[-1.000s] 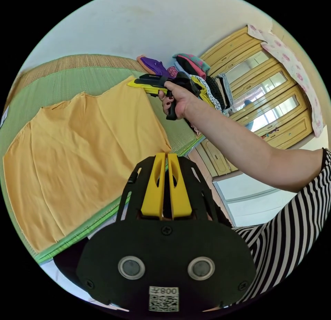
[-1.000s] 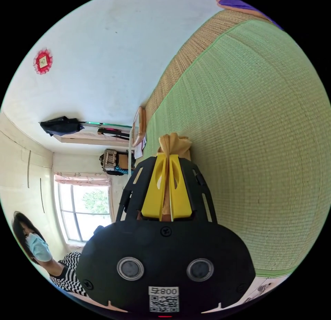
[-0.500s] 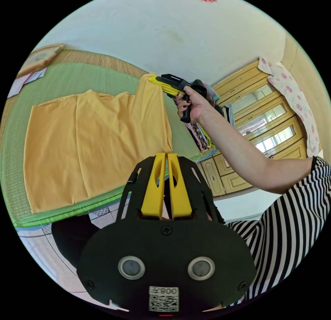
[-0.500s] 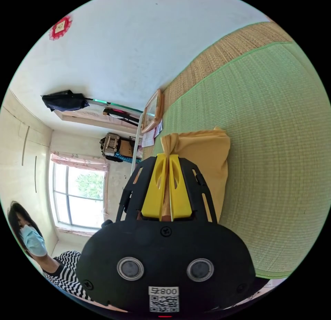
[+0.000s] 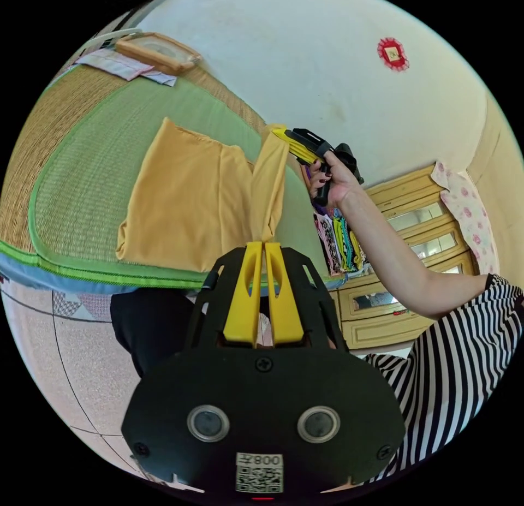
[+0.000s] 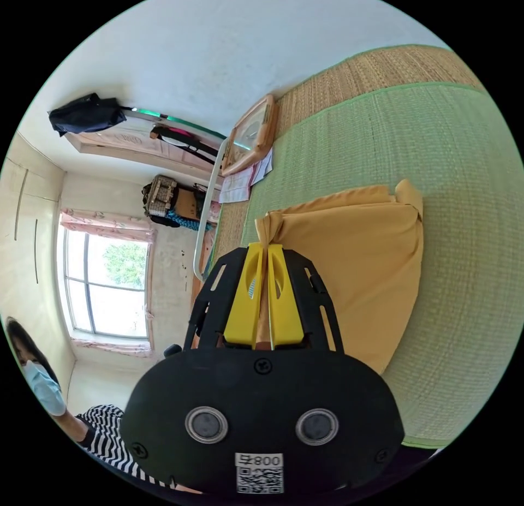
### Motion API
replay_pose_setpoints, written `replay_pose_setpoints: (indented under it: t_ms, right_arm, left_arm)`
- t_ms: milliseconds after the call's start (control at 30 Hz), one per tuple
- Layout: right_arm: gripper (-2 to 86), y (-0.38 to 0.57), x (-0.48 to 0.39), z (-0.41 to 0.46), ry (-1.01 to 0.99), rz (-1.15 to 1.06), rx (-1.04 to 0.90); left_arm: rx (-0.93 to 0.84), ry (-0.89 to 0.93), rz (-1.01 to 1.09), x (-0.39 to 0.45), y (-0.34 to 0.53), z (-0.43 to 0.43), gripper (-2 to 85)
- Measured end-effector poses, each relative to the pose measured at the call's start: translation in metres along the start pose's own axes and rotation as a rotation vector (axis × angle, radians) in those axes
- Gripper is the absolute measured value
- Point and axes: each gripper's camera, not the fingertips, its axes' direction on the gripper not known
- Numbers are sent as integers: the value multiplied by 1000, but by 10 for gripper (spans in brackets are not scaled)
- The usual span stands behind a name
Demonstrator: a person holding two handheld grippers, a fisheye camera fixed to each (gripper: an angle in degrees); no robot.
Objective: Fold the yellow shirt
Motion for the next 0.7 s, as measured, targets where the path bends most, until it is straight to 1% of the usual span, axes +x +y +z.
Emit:
replay_pose_setpoints:
  t_ms: [167,367,700]
  right_arm:
    - [9,-17,-41,43,47,-21,-57]
    - [9,-37,-84,91,102,-43,-122]
    - [10,-59,-133,156,196,-41,-222]
  left_arm:
    - [45,13,-91,-78,19,-14,7]
    - [78,23,-163,-153,36,-24,6]
    - [72,49,-246,-248,56,-23,7]
